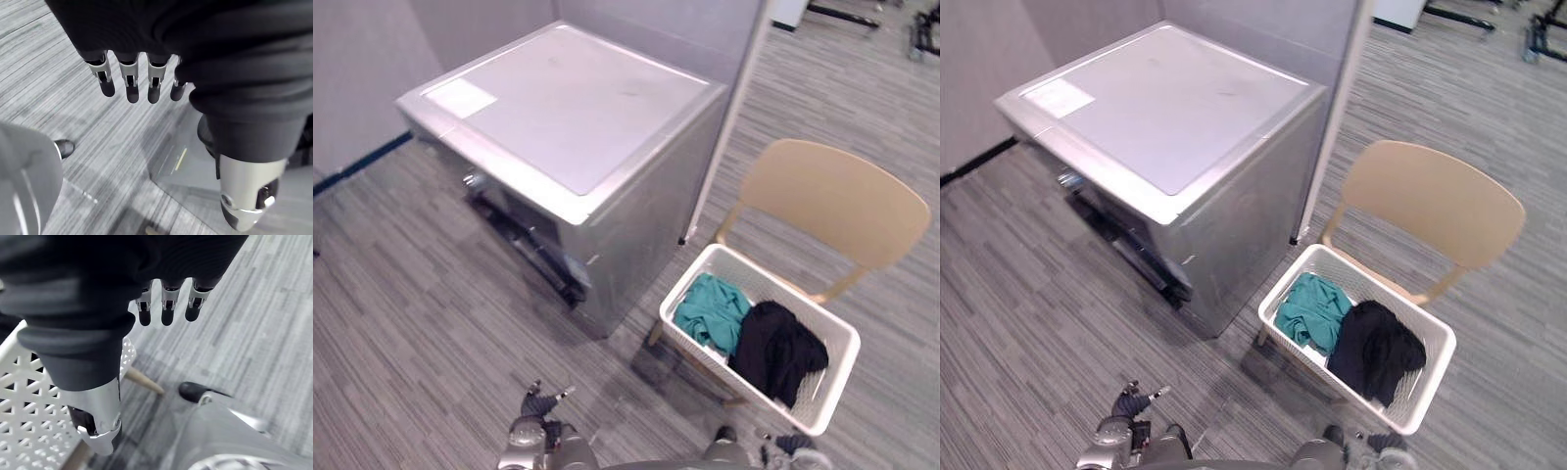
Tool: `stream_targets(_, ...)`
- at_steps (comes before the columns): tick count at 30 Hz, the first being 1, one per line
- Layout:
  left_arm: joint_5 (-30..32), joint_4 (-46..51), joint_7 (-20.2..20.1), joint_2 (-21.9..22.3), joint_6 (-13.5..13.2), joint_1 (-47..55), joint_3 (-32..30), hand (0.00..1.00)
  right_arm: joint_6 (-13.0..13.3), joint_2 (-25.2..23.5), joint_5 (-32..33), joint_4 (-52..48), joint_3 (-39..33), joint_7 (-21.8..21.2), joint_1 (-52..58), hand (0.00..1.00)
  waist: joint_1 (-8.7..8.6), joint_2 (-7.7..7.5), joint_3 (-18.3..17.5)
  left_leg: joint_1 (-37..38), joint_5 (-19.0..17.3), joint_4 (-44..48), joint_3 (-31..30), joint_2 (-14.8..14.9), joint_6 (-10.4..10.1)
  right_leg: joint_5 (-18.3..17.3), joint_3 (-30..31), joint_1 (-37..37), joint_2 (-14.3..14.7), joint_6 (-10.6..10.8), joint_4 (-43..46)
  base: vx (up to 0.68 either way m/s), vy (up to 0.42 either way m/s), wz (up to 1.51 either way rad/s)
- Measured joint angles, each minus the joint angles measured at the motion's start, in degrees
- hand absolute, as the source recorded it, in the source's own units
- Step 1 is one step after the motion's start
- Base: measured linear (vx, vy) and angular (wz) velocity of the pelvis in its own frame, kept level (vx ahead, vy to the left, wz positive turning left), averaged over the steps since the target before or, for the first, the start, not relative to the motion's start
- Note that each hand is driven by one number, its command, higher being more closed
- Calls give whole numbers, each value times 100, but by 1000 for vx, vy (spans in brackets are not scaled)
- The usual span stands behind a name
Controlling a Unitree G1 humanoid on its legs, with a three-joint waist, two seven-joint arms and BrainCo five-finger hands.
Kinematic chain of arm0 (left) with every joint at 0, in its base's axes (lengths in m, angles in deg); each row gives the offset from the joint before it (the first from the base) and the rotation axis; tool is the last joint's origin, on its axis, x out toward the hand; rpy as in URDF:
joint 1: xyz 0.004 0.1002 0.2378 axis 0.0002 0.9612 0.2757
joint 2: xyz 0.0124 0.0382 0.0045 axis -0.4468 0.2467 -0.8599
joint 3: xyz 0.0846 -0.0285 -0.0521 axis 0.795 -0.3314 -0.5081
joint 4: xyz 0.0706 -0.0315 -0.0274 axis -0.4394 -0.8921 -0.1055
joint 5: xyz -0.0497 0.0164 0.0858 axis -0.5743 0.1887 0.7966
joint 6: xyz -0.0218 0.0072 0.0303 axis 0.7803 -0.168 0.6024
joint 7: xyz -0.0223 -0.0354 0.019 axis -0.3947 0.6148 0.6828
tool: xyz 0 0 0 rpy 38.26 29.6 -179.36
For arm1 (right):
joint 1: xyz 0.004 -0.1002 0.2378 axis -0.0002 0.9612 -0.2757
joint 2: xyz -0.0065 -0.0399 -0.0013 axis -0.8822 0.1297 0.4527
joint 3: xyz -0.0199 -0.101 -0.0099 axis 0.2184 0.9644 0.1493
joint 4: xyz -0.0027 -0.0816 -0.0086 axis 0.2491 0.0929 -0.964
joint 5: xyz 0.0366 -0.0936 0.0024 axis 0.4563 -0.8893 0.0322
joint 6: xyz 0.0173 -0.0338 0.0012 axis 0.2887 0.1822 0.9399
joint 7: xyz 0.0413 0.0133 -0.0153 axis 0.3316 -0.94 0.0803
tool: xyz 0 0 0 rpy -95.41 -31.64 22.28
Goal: Pick up the laundry basket with both hands and put the clothes into the washing machine.
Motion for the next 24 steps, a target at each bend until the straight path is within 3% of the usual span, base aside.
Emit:
stream_targets(1,0,0,3,-7,-2,-8,68,0,10,15,4,-52,46,-16,-147,0,5,87,65,133,-19,-218,17,-51,58,-245,290,-291,106,-399,440,-7,236,-29)
stream_targets(2,-1,-13,4,-43,-1,-34,109,0,21,-7,2,-68,228,-18,-269,0,-23,133,130,330,97,-527,21,-117,161,-835,782,-525,529,-142,979,3,108,-9)
stream_targets(3,-3,-59,4,-47,-2,-48,120,0,43,-18,8,-68,334,-19,-296,0,-49,130,137,438,165,-687,21,-188,180,-1121,935,-548,785,-115,1158,29,41,22)
stream_targets(4,-21,-119,5,18,-5,-68,147,0,82,-10,16,-114,562,-18,-364,0,-88,192,187,707,331,-1079,7,-351,190,-1757,1327,-545,1365,-36,1265,44,-22,31)
stream_targets(6,-41,-142,6,55,-11,-94,147,0,87,-15,19,-204,661,-19,-413,0,-100,167,227,765,429,-1213,-156,-481,155,-1892,1637,-429,1647,166,1031,31,-15,49)
stream_targets(7,-42,-198,-2,176,-31,-199,177,0,86,-1,19,-239,639,-11,-428,0,-178,250,355,803,595,-1409,-350,-604,126,-1860,1466,-278,1604,203,933,36,-29,66)
stream_targets(10,-60,-198,5,224,-51,-168,97,0,85,-78,73,-357,654,-1,-415,0,-190,268,362,850,857,-1796,-484,-628,53,-1861,1272,-268,1592,203,909,50,-75,42)
stream_targets(14,-110,-197,-4,441,-51,-51,-199,0,85,-201,119,-469,591,5,-212,0,-57,163,413,1349,1104,-2421,-495,-525,-81,-1785,1154,194,1766,146,531,59,-67,10)
stream_targets(24,-103,-192,-127,481,-39,109,-338,0,136,-210,208,-914,789,-26,-92,0,-41,79,344,1588,1437,-2836,-288,-609,-7,-1199,1181,655,1809,207,-475,16,32,-6)
